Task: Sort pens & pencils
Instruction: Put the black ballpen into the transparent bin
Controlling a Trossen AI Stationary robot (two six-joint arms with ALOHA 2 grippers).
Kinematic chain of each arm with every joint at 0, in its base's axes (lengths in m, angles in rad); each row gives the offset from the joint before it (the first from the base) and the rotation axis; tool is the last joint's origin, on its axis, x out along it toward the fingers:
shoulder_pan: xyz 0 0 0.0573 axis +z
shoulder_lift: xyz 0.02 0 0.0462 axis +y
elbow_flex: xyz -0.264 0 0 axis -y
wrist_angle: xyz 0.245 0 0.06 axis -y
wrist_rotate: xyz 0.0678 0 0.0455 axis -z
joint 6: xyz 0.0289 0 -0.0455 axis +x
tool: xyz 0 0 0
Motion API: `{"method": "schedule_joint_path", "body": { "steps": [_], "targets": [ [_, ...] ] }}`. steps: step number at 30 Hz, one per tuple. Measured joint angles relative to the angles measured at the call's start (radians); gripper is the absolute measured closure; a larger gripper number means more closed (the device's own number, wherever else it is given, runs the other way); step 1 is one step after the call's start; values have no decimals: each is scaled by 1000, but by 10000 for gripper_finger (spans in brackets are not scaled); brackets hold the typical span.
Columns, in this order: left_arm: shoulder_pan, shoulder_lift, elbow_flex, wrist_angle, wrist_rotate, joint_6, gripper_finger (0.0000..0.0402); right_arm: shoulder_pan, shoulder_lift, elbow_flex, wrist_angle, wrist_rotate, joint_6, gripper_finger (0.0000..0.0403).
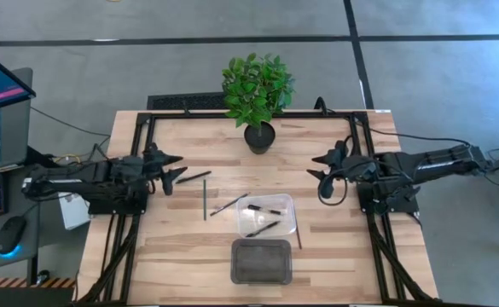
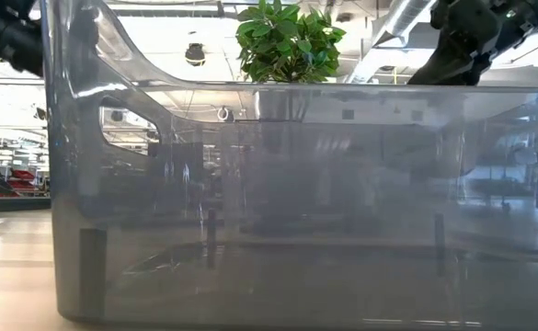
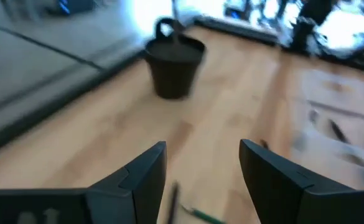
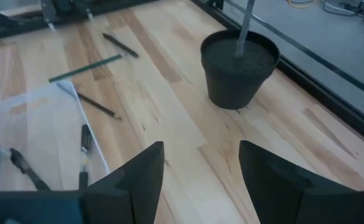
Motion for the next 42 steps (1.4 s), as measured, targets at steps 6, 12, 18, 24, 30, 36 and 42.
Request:
{"method": "schedule_joint_path", "body": {
  "steps": [6, 12, 18, 24, 30, 36, 42],
  "targets": [
    [0, 198, 146, -222, 23, -122, 209, -26, 17, 0, 19, -4, 13, 174],
    [40, 427, 294, -390, 101, -160, 209, -47, 36, 0, 44, -35, 9, 175],
    [132, 625, 409, -564, 139, -134, 209, -57, 42, 0, 45, -92, 9, 175],
    [240, 774, 406, -564, 296, -38, 209, -56, 43, 0, 45, -105, 9, 174],
    [317, 898, 405, -543, 295, 26, 209, -56, 43, 0, 45, -106, 9, 174],
    [353, 1003, 405, -452, 310, 97, 209, -56, 43, 0, 45, -106, 9, 175],
    [354, 1116, 405, -458, 312, 106, 209, -55, 43, 0, 44, -106, 9, 175]
  ]
}}
